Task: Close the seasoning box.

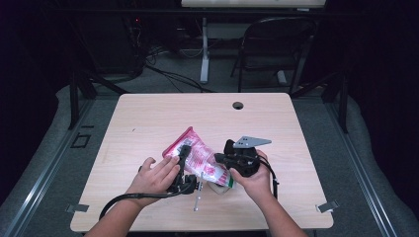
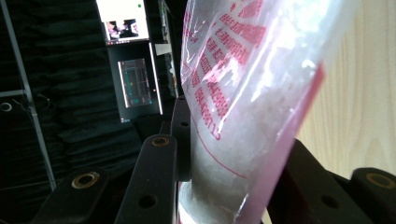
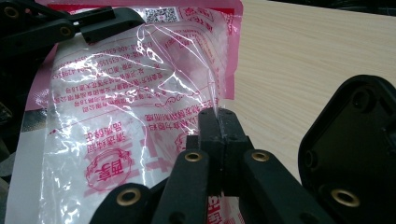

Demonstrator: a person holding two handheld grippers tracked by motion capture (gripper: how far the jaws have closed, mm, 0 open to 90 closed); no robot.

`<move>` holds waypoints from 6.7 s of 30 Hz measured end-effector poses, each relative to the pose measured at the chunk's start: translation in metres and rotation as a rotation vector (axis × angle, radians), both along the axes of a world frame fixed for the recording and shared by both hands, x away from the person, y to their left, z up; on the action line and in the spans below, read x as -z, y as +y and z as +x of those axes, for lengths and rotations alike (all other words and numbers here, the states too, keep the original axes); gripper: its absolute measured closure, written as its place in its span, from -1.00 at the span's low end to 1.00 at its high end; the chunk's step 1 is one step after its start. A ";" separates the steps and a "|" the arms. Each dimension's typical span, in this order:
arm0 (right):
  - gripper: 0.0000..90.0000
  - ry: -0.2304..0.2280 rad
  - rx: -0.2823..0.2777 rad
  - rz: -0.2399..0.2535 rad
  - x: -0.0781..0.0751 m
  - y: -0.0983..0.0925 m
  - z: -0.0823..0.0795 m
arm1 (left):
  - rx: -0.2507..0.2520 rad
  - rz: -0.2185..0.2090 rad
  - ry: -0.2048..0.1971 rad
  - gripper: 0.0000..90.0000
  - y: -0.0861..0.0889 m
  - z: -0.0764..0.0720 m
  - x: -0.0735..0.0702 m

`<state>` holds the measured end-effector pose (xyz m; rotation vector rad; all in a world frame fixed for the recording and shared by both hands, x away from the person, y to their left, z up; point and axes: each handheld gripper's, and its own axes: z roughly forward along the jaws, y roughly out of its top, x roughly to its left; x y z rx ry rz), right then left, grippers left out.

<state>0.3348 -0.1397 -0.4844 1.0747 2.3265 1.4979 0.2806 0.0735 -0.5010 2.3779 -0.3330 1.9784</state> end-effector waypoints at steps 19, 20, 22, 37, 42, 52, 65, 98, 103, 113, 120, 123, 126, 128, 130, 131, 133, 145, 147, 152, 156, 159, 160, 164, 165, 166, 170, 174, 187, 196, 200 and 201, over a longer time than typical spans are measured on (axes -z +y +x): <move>1.00 0.011 -0.018 -0.007 0.001 0.003 0.000 | -0.044 -0.142 0.087 0.62 0.005 0.001 0.010; 1.00 0.011 -0.019 -0.008 0.001 0.003 0.000 | -0.041 -0.148 0.081 0.62 0.005 0.001 0.010; 1.00 0.015 -0.020 -0.009 0.001 0.003 0.000 | -0.044 -0.165 0.091 0.63 0.005 0.001 0.012; 1.00 0.019 -0.033 -0.012 0.001 0.004 0.000 | -0.060 -0.223 0.130 0.63 0.007 0.001 0.016; 1.00 0.019 -0.036 -0.012 0.001 0.004 -0.001 | -0.062 -0.242 0.138 0.63 0.008 0.001 0.017; 1.00 0.017 -0.037 -0.008 0.001 0.005 -0.001 | -0.072 -0.265 0.158 0.63 0.009 0.000 0.018; 0.95 0.018 -0.044 0.000 0.001 0.005 -0.001 | -0.093 -0.321 0.194 0.65 0.010 0.000 0.021; 0.60 -0.010 -0.016 0.097 -0.009 -0.004 -0.002 | -0.151 -0.618 0.422 0.67 0.024 0.010 0.031; 0.59 -0.013 -0.003 0.111 -0.010 -0.006 -0.002 | -0.156 -0.664 0.460 0.68 0.026 0.011 0.035; 0.57 -0.014 0.017 0.124 -0.010 -0.009 -0.002 | -0.179 -0.719 0.534 0.69 0.032 0.014 0.042; 0.56 -0.014 0.023 0.123 -0.010 -0.011 -0.001 | -0.188 -0.742 0.572 0.70 0.036 0.015 0.047; 0.55 -0.015 0.026 0.123 -0.010 -0.011 -0.001 | -0.189 -0.755 0.582 0.71 0.038 0.016 0.049; 0.55 -0.016 0.029 0.125 -0.010 -0.011 -0.001 | -0.196 -0.784 0.600 0.72 0.040 0.017 0.051; 0.54 -0.016 0.029 0.122 -0.011 -0.012 -0.001 | -0.201 -0.796 0.613 0.73 0.041 0.018 0.051; 0.52 -0.018 0.030 0.124 -0.011 -0.013 -0.001 | -0.205 -0.821 0.630 0.73 0.043 0.019 0.050; 0.52 -0.018 0.033 0.123 -0.011 -0.013 -0.001 | -0.207 -0.838 0.641 0.73 0.044 0.020 0.050; 0.52 -0.019 0.036 0.127 -0.011 -0.013 -0.001 | -0.214 -0.858 0.650 0.73 0.046 0.021 0.051; 0.52 -0.023 0.043 0.129 -0.012 -0.016 0.000 | -0.259 -1.001 0.740 0.75 0.064 0.028 0.055; 0.52 -0.023 0.045 0.133 -0.012 -0.016 0.000 | -0.267 -1.037 0.757 0.76 0.067 0.029 0.055; 0.52 -0.021 0.048 0.133 -0.012 -0.017 0.000 | -0.286 -1.126 0.799 0.77 0.076 0.034 0.057; 0.52 -0.019 0.049 0.128 -0.011 -0.017 0.000 | -0.294 -1.181 0.821 0.78 0.083 0.037 0.058; 0.51 -0.018 0.049 0.128 -0.011 -0.017 0.000 | -0.301 -1.229 0.844 0.78 0.088 0.039 0.059; 0.51 -0.018 0.049 0.128 -0.011 -0.017 0.000 | -0.305 -1.254 0.856 0.78 0.091 0.040 0.059; 0.51 -0.018 0.048 0.130 -0.010 -0.016 0.000 | -0.321 -1.346 0.891 0.79 0.101 0.044 0.063; 0.51 -0.017 0.047 0.127 -0.010 -0.016 0.000 | -0.323 -1.360 0.895 0.79 0.103 0.044 0.064; 0.51 -0.017 0.046 0.126 -0.010 -0.016 0.000 | -0.328 -1.374 0.900 0.79 0.105 0.045 0.065; 0.51 -0.015 0.048 0.133 -0.010 -0.016 0.000 | -0.343 -1.421 0.913 0.80 0.111 0.047 0.066; 0.51 -0.015 0.046 0.129 -0.010 -0.016 0.000 | -0.350 -1.470 0.938 0.80 0.115 0.048 0.068; 0.50 -0.013 0.048 0.124 -0.009 -0.016 0.000 | -0.357 -1.491 0.963 0.82 0.125 0.048 0.064; 0.49 -0.012 0.050 0.122 -0.009 -0.017 0.000 | -0.365 -1.531 0.936 0.83 0.146 0.042 0.059; 0.49 -0.009 0.052 0.124 -0.009 -0.017 0.000 | -0.378 -1.550 0.911 0.84 0.157 0.039 0.056; 0.49 -0.009 0.053 0.125 -0.009 -0.017 0.000 | -0.381 -1.551 0.899 0.84 0.159 0.038 0.056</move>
